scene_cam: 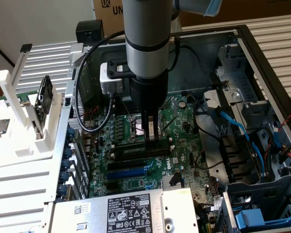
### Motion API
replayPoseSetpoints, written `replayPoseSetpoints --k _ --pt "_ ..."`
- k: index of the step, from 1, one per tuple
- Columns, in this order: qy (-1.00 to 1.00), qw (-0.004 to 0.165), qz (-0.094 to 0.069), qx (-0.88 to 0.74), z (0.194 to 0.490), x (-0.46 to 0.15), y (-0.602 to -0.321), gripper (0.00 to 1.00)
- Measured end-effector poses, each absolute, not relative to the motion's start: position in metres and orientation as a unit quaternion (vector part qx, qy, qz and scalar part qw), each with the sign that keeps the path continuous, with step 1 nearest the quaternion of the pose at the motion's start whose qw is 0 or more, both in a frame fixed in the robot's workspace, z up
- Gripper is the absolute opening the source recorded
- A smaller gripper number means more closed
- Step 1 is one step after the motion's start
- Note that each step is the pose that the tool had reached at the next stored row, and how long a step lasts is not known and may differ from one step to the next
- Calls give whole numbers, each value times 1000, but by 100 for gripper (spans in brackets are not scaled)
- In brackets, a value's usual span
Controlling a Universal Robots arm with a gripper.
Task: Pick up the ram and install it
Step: 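Insert the ram into the slot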
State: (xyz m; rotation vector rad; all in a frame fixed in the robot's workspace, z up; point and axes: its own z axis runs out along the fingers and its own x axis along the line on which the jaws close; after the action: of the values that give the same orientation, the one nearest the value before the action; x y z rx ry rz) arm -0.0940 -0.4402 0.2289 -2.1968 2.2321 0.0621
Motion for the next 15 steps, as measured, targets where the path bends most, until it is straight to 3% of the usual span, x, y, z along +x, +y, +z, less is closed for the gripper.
replayPoseSetpoints --k 15 --pt "713 5 20 -701 229 -95 -440 12"
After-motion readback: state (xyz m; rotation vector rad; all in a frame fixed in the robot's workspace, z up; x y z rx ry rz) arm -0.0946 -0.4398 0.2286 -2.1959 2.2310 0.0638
